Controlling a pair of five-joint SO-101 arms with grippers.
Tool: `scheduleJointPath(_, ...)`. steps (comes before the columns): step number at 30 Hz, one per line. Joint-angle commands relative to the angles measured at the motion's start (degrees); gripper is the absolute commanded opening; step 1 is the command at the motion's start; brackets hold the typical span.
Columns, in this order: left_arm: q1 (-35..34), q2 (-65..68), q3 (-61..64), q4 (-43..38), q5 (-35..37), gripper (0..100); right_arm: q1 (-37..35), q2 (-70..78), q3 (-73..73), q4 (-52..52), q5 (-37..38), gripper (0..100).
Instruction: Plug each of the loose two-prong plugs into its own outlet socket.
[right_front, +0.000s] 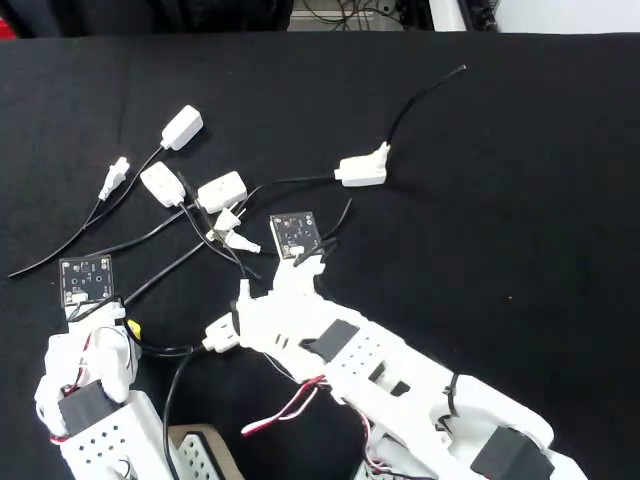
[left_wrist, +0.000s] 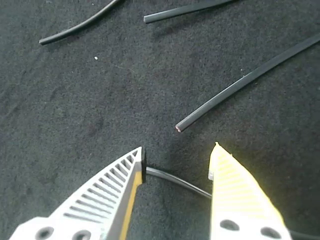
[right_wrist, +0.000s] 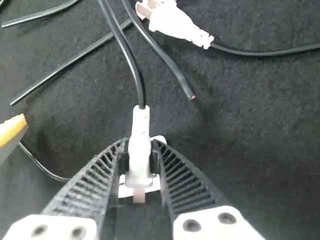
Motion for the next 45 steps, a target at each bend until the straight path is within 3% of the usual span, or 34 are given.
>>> scheduleJointPath(1, 0.48, -0.18, 0.22, -1.23, -0.35, 22, 0.88, -1.1, -1.45, -0.09, 0.79, 1.2)
scheduleJointPath(9, 1.89, -0.18, -0.04, -1.23, -0.26, 22, 0.88, -11.12, 1.54, -0.09, 0.97, 1.2)
scheduleJointPath(15, 12.0, -0.26, -2.86, -4.4, 0.79, 22, -2.99, -29.14, 9.89, -0.09, 8.97, 1.2)
scheduleJointPath(22, 23.08, -0.26, -4.18, -17.58, 19.16, 22, -9.23, -52.26, 21.14, -0.18, 14.51, 1.2)
scheduleJointPath(27, 33.19, -0.26, -11.21, -13.45, 23.21, 22, -9.41, -61.32, 24.92, 1.85, 16.26, 1.2)
scheduleJointPath(33, 46.46, -0.26, -20.79, -4.04, 23.12, 22, -9.32, -61.41, 24.84, 3.08, 16.26, 1.2)
scheduleJointPath(40, 52.44, -0.26, -28.26, 5.27, 19.16, 22, -9.14, -61.41, 24.75, 3.08, 16.26, 1.2)
scheduleJointPath(45, 49.45, -0.26, -27.74, 5.71, 16.0, 22, -8.97, -61.41, 24.57, 3.43, 16.26, 1.2)
